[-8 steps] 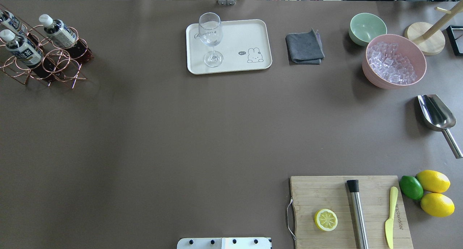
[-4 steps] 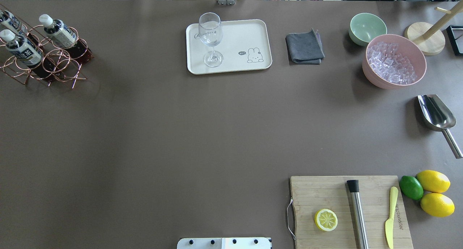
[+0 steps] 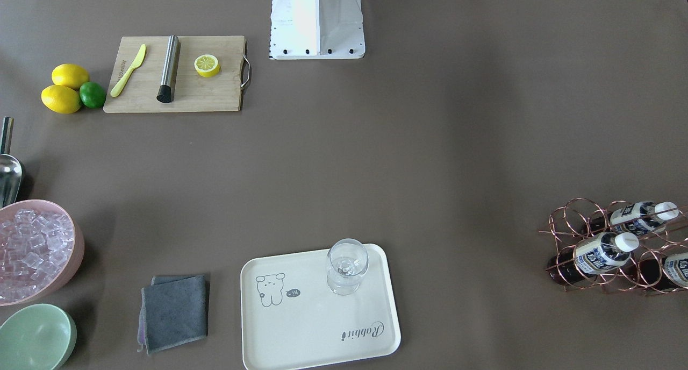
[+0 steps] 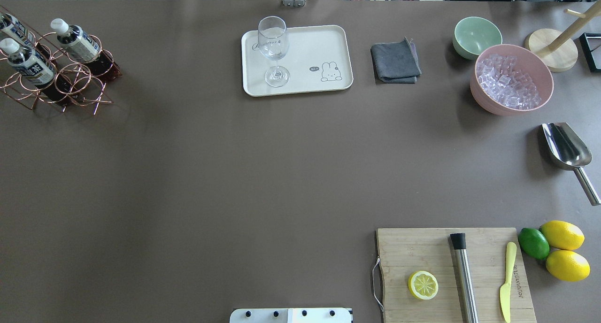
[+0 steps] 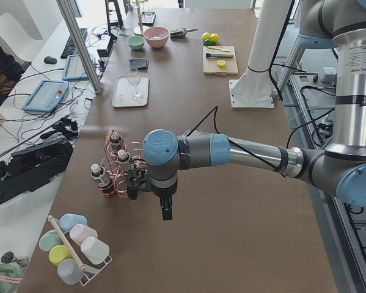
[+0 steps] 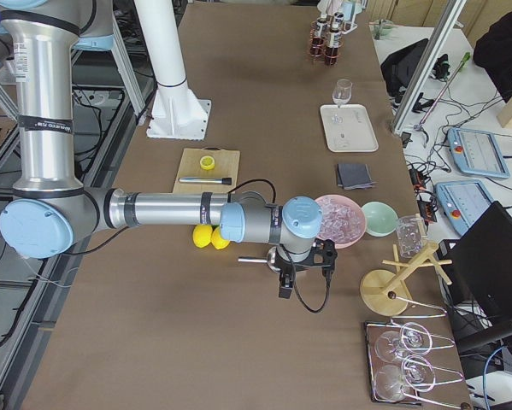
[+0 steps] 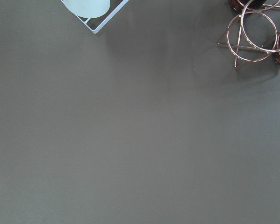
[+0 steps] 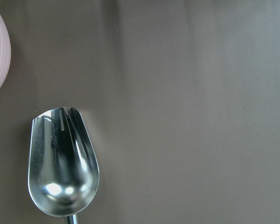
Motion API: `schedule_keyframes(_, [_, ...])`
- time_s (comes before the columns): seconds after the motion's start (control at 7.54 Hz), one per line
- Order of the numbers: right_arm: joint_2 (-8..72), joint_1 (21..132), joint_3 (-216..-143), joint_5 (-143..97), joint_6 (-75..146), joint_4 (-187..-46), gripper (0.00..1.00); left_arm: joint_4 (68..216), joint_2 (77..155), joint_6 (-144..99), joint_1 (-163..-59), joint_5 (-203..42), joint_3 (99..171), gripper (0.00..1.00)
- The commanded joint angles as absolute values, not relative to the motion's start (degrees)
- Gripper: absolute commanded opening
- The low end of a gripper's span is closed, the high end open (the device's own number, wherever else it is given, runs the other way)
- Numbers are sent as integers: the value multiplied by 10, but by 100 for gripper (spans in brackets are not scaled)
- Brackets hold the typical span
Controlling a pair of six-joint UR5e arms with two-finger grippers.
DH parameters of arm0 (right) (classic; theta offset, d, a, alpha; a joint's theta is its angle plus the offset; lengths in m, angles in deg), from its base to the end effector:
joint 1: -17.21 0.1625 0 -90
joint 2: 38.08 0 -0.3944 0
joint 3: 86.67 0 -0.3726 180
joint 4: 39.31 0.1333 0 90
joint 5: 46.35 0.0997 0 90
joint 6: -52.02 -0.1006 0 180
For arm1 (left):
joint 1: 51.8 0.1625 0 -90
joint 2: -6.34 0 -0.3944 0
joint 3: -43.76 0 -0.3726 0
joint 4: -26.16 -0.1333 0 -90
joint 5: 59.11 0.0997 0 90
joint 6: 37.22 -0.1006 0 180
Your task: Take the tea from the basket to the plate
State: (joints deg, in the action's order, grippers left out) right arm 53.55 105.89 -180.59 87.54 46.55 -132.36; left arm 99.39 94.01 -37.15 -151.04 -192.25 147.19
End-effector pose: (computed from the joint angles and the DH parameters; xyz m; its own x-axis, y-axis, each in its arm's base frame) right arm 0.0529 -0.4612 0.6157 0.7196 0.0879 0.6888 -0.0458 0.9958 -0.0793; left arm -0.1346 -0.4255 0.5677 0.7092 -0.1850 -0.6803 0.1607 0.9820 -0.0996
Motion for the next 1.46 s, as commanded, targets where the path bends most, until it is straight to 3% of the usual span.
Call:
schedule_keyframes(0.0, [532,1058,-1809,876,464,-1324,100,975,1011,-82,-1498,-1919,1474,98])
schedule_keyframes(0.4, [532,1053,-1812,885,461,-1322,100,957,1095,180,-1462,-1937,1455,98])
schedule_keyframes(0.93, [531,1052,-1812,885,461,-1322,100,969,1280,329,-1456,-1984,1226,98])
schedule_keyframes(1.06, [531,1052,-1813,886,462,-1322,100,973,1311,411,-1445,-1984,1192,98])
schedule_keyframes(1.33, [531,1045,-1821,885,462,-1322,100,980,1317,492,-1421,-1984,1191,98])
